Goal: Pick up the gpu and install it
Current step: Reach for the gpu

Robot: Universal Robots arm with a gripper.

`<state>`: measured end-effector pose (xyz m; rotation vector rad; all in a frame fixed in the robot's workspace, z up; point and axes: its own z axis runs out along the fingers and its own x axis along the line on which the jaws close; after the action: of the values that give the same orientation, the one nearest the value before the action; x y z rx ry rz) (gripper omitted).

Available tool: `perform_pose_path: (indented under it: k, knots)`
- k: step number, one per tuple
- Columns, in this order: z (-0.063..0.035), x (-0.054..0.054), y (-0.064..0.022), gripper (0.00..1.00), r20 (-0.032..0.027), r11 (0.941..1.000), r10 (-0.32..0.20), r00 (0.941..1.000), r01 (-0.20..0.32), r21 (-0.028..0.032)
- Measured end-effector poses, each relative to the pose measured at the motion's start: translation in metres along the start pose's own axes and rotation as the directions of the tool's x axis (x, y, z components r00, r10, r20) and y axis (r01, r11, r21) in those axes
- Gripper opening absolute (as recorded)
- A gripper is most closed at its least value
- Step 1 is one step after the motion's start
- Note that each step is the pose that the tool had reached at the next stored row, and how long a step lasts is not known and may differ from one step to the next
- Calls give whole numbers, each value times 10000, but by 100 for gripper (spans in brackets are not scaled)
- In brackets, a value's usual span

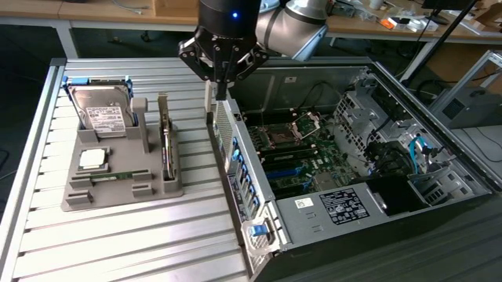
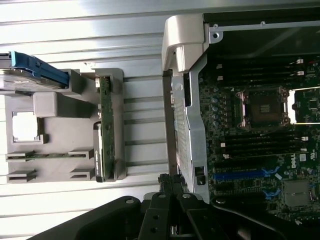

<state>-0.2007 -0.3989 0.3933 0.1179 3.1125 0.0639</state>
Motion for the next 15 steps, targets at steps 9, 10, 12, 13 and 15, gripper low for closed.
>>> perform_pose_path:
  k: [9,10,12,13,15]
  knots:
    - [-1,26,-2,11,-1,10000,1,10000,-1,1]
    - [-1,29,-2,11,0,10000,0,10000,0,1]
    - [-1,35,-3,11,0,10000,0,10000,0,0]
    - [-1,39,-3,11,0,10000,0,10000,0,0]
    - [-1,44,-3,11,0,10000,0,10000,0,0]
